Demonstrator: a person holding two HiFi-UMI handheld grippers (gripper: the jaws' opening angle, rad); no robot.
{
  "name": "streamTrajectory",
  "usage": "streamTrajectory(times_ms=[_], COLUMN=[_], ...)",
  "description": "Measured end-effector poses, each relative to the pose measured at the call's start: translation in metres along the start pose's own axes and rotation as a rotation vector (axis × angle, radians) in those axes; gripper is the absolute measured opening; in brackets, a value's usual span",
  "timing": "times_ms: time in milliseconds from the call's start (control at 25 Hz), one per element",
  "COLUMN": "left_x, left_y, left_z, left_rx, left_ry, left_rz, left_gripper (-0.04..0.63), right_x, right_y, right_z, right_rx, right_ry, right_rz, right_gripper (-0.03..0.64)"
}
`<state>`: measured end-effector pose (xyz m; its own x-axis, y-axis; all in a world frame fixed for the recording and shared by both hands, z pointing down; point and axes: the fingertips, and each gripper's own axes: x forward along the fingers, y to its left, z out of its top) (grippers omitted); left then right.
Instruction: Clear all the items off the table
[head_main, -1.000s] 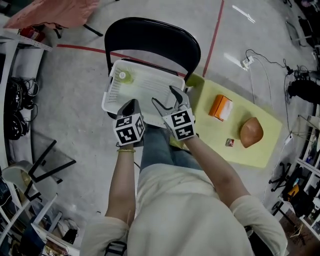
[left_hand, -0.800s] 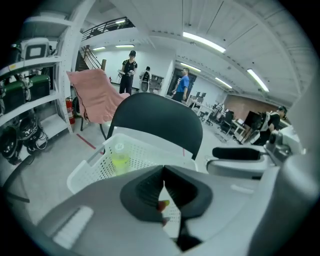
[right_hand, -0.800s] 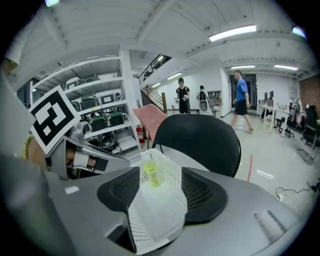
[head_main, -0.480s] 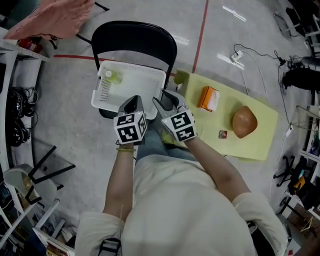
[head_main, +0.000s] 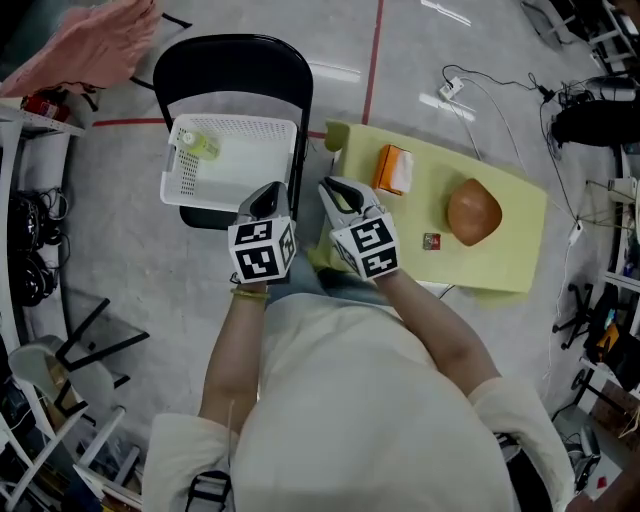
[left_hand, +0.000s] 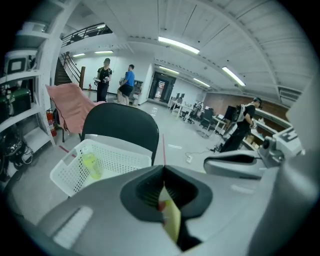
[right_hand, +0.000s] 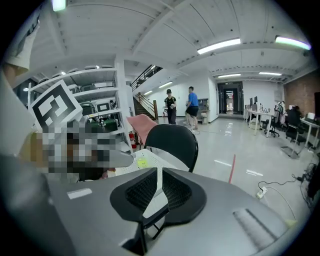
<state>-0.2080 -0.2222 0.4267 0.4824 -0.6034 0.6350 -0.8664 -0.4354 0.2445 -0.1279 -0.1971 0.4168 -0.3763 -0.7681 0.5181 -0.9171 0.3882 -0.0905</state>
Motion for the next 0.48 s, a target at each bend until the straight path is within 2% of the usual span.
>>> streamTrajectory(times_ms=[480], left_x=[-0.018], left_y=[-0.067], left_z=[-0.01], left_rx=[0.081], left_ry=[-0.022], left_rz=[-0.054], left_gripper=[0.011], right_x=[-0.075], right_y=[-0.021], right_z=[-0.011], right_rx=[0.044], right_ry=[-0.085], right_rz=[-0.083], right_gripper=[0.0])
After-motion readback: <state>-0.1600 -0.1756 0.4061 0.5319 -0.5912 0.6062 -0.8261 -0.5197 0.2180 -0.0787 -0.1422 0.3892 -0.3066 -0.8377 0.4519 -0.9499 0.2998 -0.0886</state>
